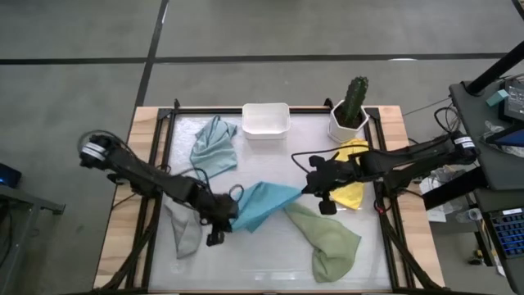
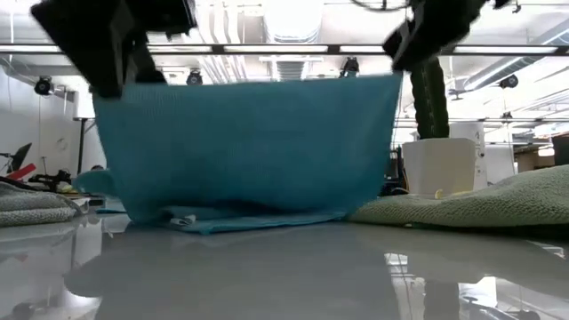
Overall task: Fold microfiber towels
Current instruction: Fold the blue cloth
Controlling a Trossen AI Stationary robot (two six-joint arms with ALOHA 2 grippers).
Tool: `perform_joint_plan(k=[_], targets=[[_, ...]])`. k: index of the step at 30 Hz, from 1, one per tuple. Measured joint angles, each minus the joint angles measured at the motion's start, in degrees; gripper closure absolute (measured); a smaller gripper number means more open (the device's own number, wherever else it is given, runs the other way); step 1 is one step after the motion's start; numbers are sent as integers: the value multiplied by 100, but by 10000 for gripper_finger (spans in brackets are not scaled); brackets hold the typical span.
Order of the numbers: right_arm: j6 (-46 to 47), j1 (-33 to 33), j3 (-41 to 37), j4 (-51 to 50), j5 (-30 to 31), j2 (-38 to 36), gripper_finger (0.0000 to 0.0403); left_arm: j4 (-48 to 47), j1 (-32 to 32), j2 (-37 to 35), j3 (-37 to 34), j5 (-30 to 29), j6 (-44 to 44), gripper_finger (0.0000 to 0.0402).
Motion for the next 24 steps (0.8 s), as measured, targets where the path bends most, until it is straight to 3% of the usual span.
perform_joint_plan(k=[4,10,17,24], targets=[[-304,-53,550,-313,253,-56,394,-1131,279,-674,554,-390,649,401],[-964,-260,1359,-466,1514,-24,394,-2188,1150,-1638,948,-1057,1808,401],[-1704,-802,2117,-40,2369,-17,394,-2418,2544,-2367,1345,-1735,3160,401],[-1969,-970,3039,-388,2339,-23,394,-2464,3106,-2486,2539,-1712,3953,402]])
